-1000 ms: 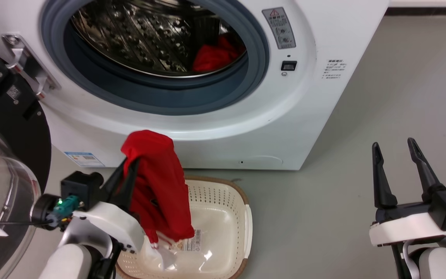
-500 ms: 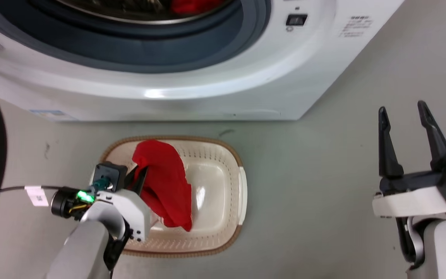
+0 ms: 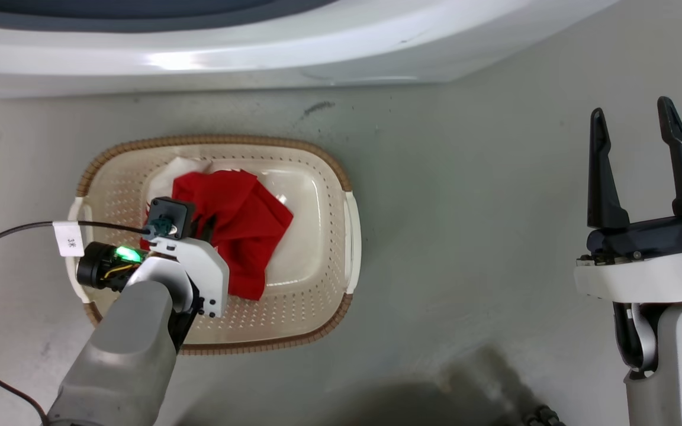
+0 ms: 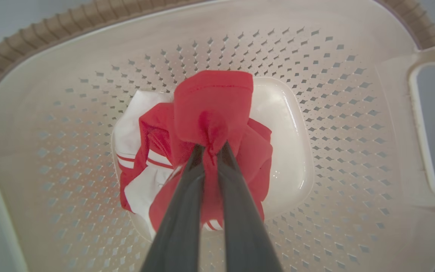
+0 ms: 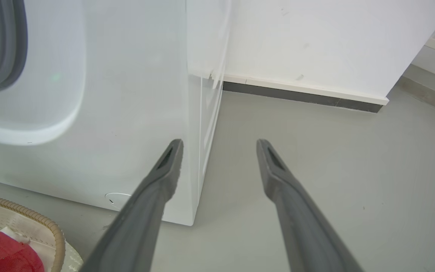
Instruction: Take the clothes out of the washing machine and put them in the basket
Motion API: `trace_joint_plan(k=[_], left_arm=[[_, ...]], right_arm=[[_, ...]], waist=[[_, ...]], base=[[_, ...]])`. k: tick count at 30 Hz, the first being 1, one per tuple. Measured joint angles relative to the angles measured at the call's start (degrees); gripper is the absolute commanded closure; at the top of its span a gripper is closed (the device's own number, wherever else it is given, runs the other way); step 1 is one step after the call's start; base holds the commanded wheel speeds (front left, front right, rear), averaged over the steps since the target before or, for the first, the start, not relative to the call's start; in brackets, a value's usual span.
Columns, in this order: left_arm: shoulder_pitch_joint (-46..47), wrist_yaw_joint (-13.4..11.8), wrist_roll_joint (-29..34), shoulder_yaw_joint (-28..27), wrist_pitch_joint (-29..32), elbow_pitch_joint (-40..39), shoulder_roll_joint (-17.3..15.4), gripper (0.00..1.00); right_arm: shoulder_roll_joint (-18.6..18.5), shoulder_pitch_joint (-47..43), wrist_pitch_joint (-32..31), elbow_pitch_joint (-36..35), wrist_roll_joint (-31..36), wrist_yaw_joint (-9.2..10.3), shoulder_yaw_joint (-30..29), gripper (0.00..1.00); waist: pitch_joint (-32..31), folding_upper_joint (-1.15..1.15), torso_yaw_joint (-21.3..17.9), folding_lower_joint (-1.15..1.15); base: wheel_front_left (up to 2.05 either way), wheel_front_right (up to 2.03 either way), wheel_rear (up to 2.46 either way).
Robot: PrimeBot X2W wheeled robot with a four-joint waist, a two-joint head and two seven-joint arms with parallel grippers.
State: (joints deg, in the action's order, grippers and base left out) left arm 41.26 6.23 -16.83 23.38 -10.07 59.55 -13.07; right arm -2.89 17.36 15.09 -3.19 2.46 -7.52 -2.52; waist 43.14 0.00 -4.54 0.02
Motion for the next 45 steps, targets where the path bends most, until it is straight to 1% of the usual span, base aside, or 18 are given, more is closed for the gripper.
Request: trace_joint_plan(k=[5,9,13,14,15,22,27,38,45], left_arm=[[3.98,-0.41,-0.37,-0.27,-2.11,6.5,0.74,1.0],[6.25,-0.23,-0.7,-0.47,-3.52,9.55,0.94,1.0],[6.7,-0.16,-1.62,-1.04,-4.08,11.4,1.24,1.0],[6.89,-0.16,-1.66,-1.05,-4.25,11.63,1.35,0.71],[7.06,-0.18,-1.67,-1.01,-4.33,11.72,1.4,0.0],[5.66,-0.19,-3.02,-1.82,-4.83,11.65,1.65,0.0],[1.51,0.4,-5.73,-5.31,-4.93,5.23,1.47,0.0],[-9.69,1.1,-3.43,-7.57,-5.0,-11.7,-0.14,0.0],[-14.72,1.16,-1.86,-8.03,-5.0,-21.35,-0.76,0.0]], right_arm=[[0.0,0.4,0.0,-1.08,0.0,0.0,0.15,0.0],[0.0,0.62,0.0,-1.7,0.11,0.0,0.0,0.0],[0.0,0.7,0.0,-1.83,0.13,0.0,-0.18,0.0],[0.0,0.73,0.0,-1.82,0.15,0.0,-0.25,0.0],[0.0,0.8,0.0,-1.78,0.21,0.0,-0.18,0.0],[0.0,0.98,0.0,0.18,0.55,0.0,0.58,0.0],[0.0,0.82,0.0,1.99,0.54,0.0,0.78,0.0],[0.0,-2.98,0.0,4.7,0.42,0.0,-0.57,0.0],[0.01,-4.87,0.0,5.72,-0.81,0.0,-1.08,0.0]], waist=[[3.83,0.0,-0.79,0.0],[6.04,0.0,-1.02,0.0],[6.79,0.0,-0.94,-0.01],[6.74,0.0,-0.81,-0.01],[6.61,0.0,-0.68,-0.01],[3.35,0.0,-0.09,-0.01],[-1.16,0.0,0.3,-0.01],[-13.04,0.0,0.9,-0.02],[-18.44,0.0,0.97,-0.03]], base=[[0.0,0.0,0.0],[0.0,0.0,0.0],[0.0,0.0,0.0],[0.0,0.0,0.0],[0.0,0.0,0.0],[0.0,0.0,0.0],[0.0,0.0,0.0],[0.0,0.0,0.0],[0.0,0.0,0.0]])
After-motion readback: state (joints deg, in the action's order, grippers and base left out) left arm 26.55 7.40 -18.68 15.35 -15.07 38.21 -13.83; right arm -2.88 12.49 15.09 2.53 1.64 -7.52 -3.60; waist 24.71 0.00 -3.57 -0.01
